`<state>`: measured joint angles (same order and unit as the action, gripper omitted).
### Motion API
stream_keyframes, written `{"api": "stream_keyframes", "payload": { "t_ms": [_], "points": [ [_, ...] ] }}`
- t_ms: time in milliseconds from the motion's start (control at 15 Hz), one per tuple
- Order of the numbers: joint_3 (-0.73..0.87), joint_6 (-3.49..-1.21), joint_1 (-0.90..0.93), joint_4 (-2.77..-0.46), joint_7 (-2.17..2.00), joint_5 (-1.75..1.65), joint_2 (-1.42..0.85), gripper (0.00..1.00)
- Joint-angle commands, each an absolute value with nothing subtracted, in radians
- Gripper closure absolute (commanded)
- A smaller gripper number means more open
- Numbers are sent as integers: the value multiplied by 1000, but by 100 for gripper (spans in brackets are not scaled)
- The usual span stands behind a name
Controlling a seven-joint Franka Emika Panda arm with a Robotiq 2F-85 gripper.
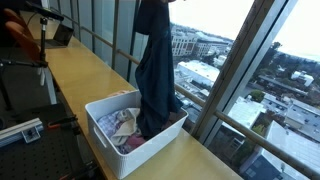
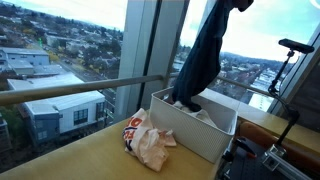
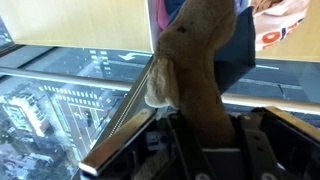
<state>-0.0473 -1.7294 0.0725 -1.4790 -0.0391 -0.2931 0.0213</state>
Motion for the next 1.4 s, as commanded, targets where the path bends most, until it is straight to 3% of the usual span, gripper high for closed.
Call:
{"api": "stream_keyframes", "payload": {
  "t_ms": [0, 667, 733, 800, 1333],
  "points": [
    [-53, -1783, 79, -1623, -70, -291, 107, 96],
    [-45, -1886, 51, -1811, -63, -285, 97, 96],
    [-38, -1894, 42, -1825, -58, -284, 87, 72],
    [-33, -1902, 34, -1839, -60, -285, 79, 59],
    [-1, -1889, -7, -1837, -58, -284, 46, 2]
  ]
}}
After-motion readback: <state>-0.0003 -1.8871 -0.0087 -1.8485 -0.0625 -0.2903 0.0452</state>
